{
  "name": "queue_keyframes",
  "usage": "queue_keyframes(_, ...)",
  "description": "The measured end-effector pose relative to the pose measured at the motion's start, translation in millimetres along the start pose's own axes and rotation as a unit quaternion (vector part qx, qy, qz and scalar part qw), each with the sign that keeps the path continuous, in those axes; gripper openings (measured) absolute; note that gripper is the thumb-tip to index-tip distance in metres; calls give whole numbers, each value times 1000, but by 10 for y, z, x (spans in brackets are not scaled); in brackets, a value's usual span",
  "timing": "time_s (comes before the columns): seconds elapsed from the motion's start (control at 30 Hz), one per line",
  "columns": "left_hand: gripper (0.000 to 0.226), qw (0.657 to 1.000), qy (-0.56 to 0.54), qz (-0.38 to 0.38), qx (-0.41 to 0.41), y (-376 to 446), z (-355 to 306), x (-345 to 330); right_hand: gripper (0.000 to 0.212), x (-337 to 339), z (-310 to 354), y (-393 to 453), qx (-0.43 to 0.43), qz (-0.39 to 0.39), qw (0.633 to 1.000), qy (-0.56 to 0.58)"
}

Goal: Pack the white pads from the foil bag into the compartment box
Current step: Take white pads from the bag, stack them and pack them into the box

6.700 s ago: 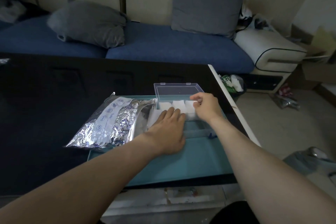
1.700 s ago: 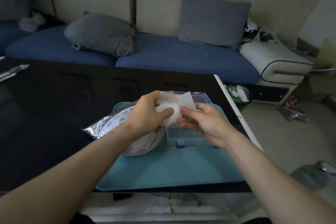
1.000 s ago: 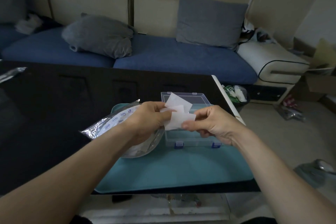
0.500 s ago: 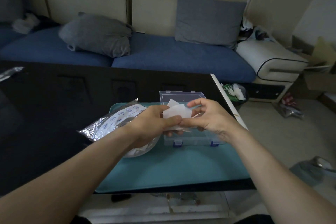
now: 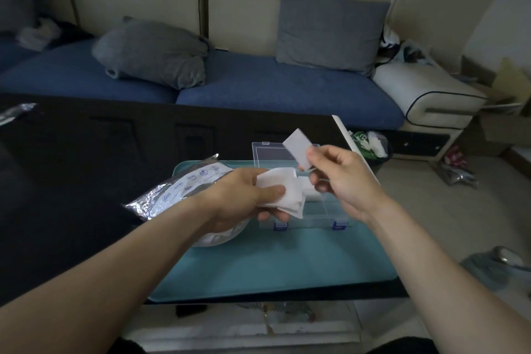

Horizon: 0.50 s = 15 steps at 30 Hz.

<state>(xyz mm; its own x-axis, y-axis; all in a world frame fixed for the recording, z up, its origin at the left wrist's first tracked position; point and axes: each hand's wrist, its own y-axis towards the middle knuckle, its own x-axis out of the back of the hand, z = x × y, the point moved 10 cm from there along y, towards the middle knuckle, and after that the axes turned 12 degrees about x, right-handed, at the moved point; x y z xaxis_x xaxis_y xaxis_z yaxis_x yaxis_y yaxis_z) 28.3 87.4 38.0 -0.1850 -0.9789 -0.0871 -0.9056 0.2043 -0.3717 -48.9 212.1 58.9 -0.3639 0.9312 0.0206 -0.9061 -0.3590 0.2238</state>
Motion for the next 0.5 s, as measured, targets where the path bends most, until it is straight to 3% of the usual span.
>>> queue_keyframes(0.1,24,998,-52,4,27,25,63,36,16,54,152,13,43,-8,999,22)
queue_keyframes(0.2,20,997,-70,10,33,43,50,33,12,-17,140,-26,49,71,994,-65)
queue_keyframes(0.27,20,996,-76,19,34,50,39,8,19,-50,88,-42,51,99,984,-136)
queue_keyframes(0.5,25,996,-76,18,43,51,62,14,39,-65,-23,-20,53,138,976,-157)
